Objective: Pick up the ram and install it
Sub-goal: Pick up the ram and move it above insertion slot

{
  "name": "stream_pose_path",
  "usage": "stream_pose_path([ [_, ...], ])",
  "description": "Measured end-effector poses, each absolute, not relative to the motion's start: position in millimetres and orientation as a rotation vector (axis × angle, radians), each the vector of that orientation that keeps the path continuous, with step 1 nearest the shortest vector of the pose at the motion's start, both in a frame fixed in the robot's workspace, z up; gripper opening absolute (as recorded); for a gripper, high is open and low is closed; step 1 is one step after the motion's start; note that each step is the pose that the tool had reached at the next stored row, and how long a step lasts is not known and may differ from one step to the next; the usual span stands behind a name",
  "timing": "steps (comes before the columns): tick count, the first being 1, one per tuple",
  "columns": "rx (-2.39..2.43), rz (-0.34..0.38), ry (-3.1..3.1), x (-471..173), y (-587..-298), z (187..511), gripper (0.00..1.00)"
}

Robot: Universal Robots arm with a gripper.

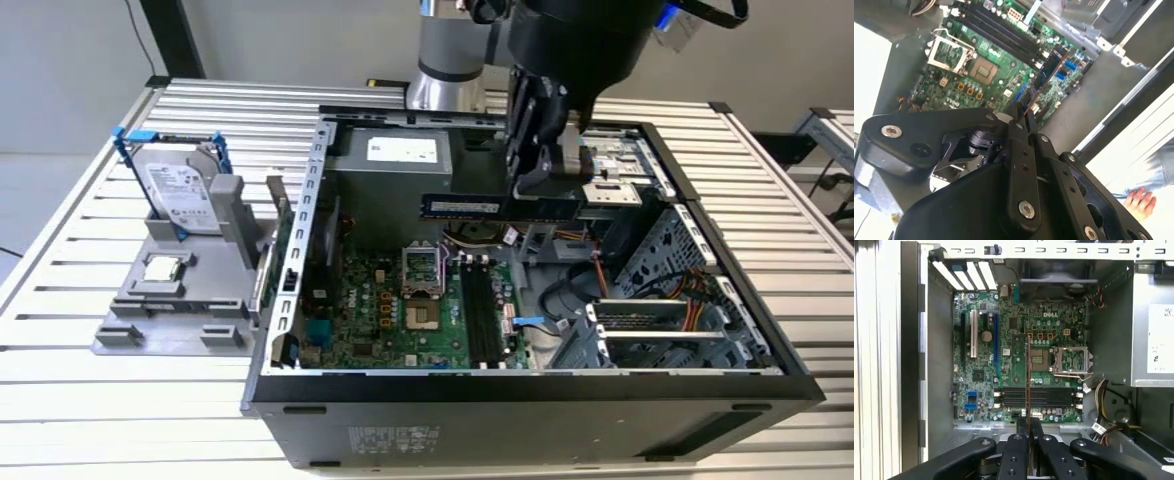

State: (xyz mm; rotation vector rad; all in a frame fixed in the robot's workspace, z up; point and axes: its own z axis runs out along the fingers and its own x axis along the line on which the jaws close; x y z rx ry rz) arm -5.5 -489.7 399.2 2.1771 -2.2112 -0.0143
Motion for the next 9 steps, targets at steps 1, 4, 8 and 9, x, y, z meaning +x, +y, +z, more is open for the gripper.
stream_pose_path([
  [1,2.177,-0.014,-2.211,-1.6,-489.7,399.2,0.0],
  [4,2.177,-0.014,-2.211,10.1,-489.6,399.2,0.0],
  [8,2.177,-0.015,-2.211,26.4,-489.7,399.2,0.0],
  [9,2.177,-0.015,-2.211,30.5,-489.7,399.2,0.0],
])
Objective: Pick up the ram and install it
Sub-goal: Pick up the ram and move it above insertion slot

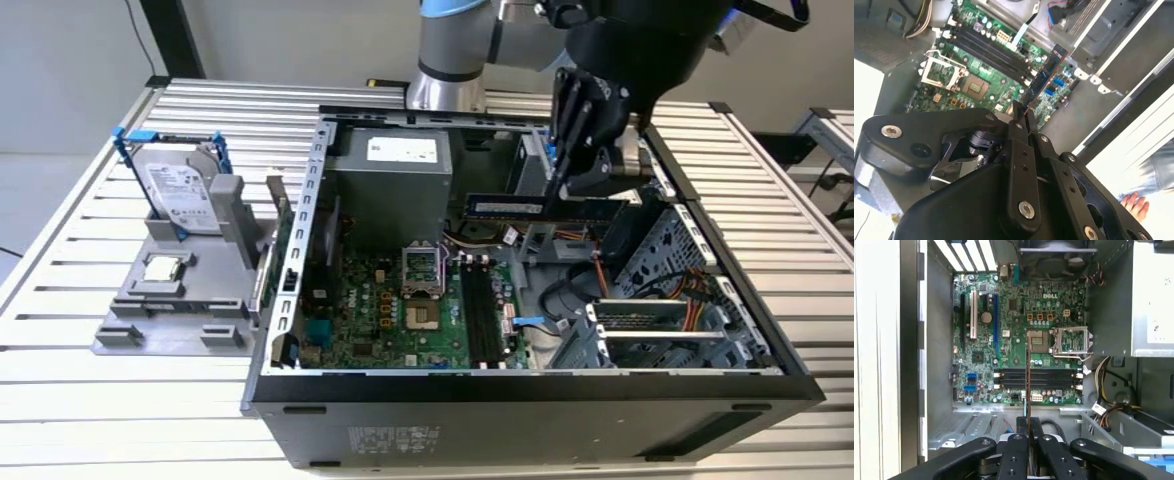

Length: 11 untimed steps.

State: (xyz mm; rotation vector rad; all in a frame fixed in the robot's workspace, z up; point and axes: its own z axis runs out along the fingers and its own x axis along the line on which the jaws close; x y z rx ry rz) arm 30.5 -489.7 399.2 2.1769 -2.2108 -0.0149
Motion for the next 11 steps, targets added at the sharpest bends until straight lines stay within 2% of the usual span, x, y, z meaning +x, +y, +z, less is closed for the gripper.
stream_pose_path([
  [11,2.176,-0.016,-2.21,70.8,-489.7,399.2,0.0],
])
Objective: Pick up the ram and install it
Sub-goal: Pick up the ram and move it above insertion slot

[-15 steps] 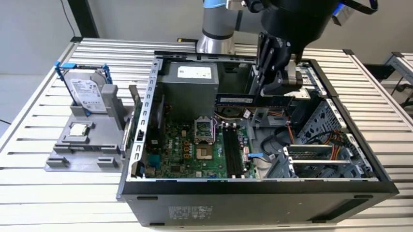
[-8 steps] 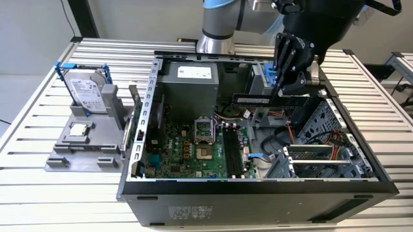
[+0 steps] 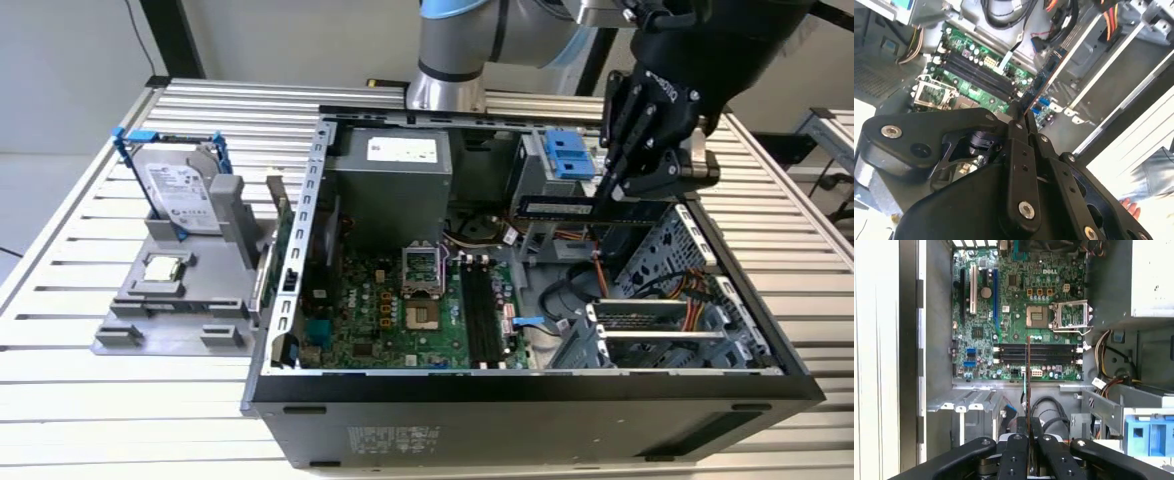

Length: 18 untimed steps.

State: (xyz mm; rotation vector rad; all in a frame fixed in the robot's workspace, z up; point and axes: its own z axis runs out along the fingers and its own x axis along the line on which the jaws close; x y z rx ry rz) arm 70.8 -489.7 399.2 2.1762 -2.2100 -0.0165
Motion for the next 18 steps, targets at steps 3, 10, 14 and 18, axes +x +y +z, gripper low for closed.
stream_pose_path([
  [3,2.176,-0.016,-2.21,70.8,-489.0,399.2,0.0],
  [10,2.176,-0.016,-2.21,70.9,-464.3,399.1,0.0],
  [14,2.176,-0.016,-2.21,70.9,-446.3,399.1,0.0],
  [18,2.176,-0.017,-2.21,70.8,-428.6,399.0,0.0],
])
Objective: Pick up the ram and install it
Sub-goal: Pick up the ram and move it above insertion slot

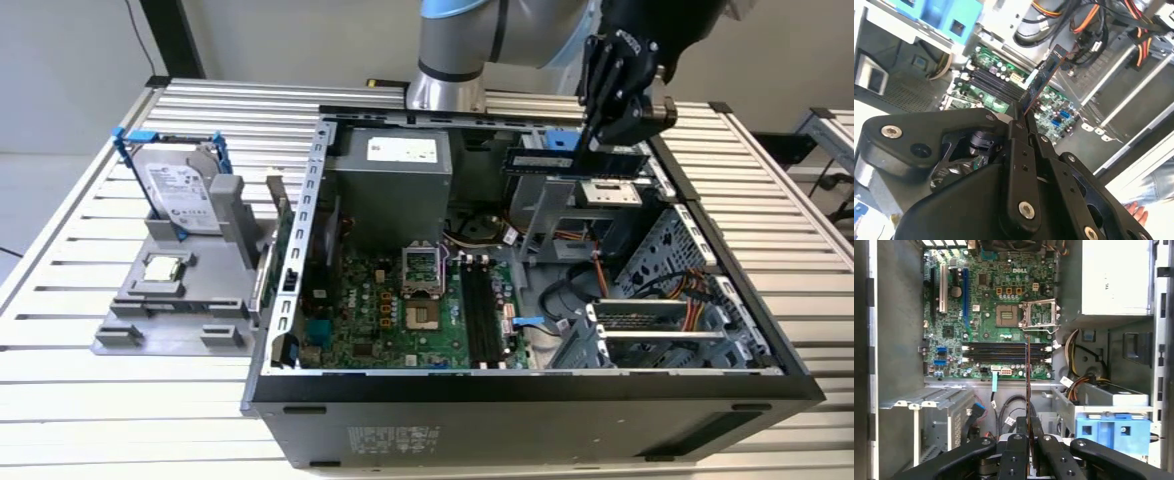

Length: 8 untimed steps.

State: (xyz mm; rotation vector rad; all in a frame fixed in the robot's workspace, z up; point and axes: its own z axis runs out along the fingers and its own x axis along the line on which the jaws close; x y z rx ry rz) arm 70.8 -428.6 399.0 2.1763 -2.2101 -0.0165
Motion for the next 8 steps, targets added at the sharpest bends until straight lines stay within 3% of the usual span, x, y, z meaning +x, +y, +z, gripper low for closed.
stream_pose_path([
  [8,2.177,-0.016,-2.21,70.8,-417.5,399.1,0.0],
])
